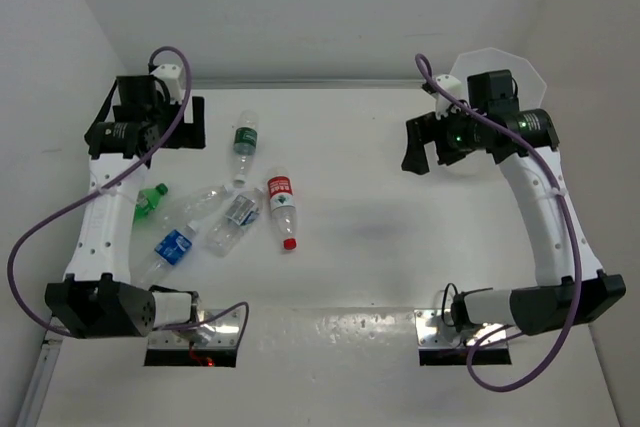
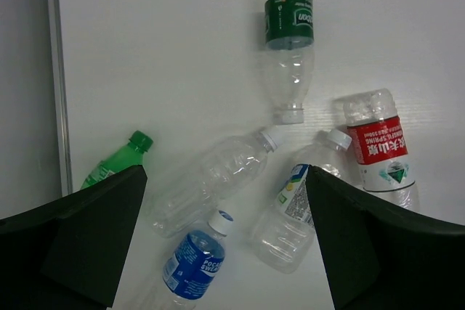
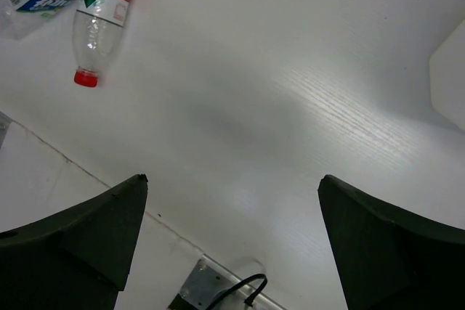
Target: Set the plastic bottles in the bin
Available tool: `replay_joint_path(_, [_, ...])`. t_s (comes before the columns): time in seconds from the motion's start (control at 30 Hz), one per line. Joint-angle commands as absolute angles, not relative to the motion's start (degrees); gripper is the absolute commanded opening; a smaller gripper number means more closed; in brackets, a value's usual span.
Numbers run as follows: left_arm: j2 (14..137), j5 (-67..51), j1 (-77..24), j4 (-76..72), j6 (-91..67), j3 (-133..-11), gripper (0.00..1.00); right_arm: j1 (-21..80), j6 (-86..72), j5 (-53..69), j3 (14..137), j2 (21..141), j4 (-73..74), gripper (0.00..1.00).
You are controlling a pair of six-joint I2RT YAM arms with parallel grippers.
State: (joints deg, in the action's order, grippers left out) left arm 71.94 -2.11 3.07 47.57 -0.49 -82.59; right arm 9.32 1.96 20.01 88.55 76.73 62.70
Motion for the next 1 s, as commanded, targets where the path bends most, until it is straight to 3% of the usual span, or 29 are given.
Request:
replay_joint_path(0.0, [74.9, -0.8, 3.4, 46.5, -0.9, -85.7, 1.0, 9.4, 3.5, 17.8, 88.7, 74.1, 62.2, 0.99])
replay_joint_path(0.27, [86.4, 0.4, 0.1, 45.2, -0.4, -95.4, 0.96, 10.0, 3.4, 17.1, 91.7, 72.9, 64.6, 0.99])
replay_joint_path(0.4, [94.7, 1.1, -3.0, 43.9, -1.5, -99.7, 0.89, 11.7, 3.3, 16.4, 92.8, 73.4, 64.6, 0.99])
replay_joint_path(0.97, [125.5, 4.6, -8.6, 43.4, -6.9, -119.3, 0.89, 12.7, 3.4, 17.1, 93.6, 76.6, 65.2, 0.99])
